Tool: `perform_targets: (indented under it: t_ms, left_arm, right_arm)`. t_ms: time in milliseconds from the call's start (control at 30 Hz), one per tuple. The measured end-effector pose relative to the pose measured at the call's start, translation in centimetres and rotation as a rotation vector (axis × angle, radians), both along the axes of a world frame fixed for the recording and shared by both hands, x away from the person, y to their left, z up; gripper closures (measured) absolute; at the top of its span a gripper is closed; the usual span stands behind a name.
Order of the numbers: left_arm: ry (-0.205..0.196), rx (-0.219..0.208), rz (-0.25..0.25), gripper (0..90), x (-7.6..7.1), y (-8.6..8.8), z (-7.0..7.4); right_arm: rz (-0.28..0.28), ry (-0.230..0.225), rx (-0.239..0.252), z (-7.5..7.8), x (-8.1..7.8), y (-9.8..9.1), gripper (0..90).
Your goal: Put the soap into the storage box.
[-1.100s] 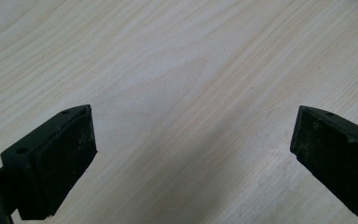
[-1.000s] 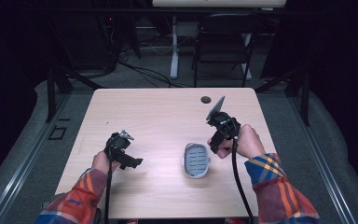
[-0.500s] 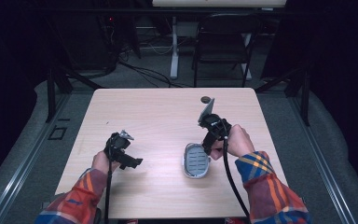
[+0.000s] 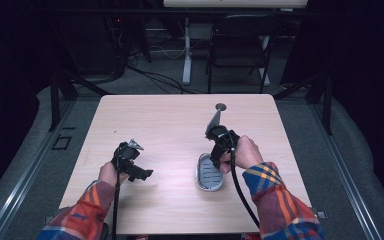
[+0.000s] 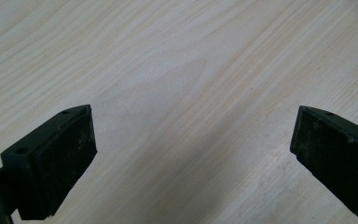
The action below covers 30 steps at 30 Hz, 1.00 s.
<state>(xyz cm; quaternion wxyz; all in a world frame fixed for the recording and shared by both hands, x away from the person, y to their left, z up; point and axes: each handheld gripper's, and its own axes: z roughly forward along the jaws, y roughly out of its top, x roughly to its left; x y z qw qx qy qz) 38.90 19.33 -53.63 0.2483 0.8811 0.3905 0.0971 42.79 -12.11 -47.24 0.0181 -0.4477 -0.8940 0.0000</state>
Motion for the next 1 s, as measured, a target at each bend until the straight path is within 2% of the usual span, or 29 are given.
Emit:
perform_targets:
  t_ms: [100, 133, 400, 467, 500, 800, 867, 933, 1000]
  left_arm:
    - [-0.001, 0.0, -0.001, 0.2, 0.0, 0.0, 0.0]
    - [0.0, -0.001, 0.0, 0.2, 0.0, 0.0, 0.0]
    - [0.0, 0.001, -0.001, 0.2, 0.0, 0.0, 0.0]
    - [0.0, 0.0, -0.001, 0.2, 0.0, 0.0, 0.0]
    - [0.0, 0.001, -0.001, 0.2, 0.0, 0.0, 0.0]
    - [0.0, 0.001, -0.002, 0.2, 0.0, 0.0, 0.0]
    - [0.0, 0.002, 0.0, 0.2, 0.0, 0.0, 0.0]
    - [-0.001, 0.002, -0.001, 0.2, 0.0, 0.0, 0.0]
    - [0.0, 0.001, 0.0, 0.2, 0.0, 0.0, 0.0]
  right_arm:
    - [0.001, 0.003, -0.002, -0.3, 0.1, 0.2, 37.2]
    - [-0.014, -0.002, 0.012, -0.5, 0.0, 0.3, 37.2]
    - [-0.004, 0.015, -0.018, -1.0, 0.2, 1.0, 37.1]
    - [-0.012, 0.006, -0.011, -1.2, 0.1, 1.2, 37.1]
    - [-0.004, 0.017, -0.023, -1.3, 0.2, 1.3, 37.1]
    - [-0.017, 0.022, -0.039, -1.8, 0.3, 1.9, 37.0]
    - [-0.014, 0.038, -0.062, -1.9, 0.5, 2.1, 37.0]
    - [-0.042, 0.021, -0.033, -2.3, 0.3, 2.2, 36.9]
    - [-0.038, 0.027, -0.045, -2.3, 0.4, 2.3, 37.0]
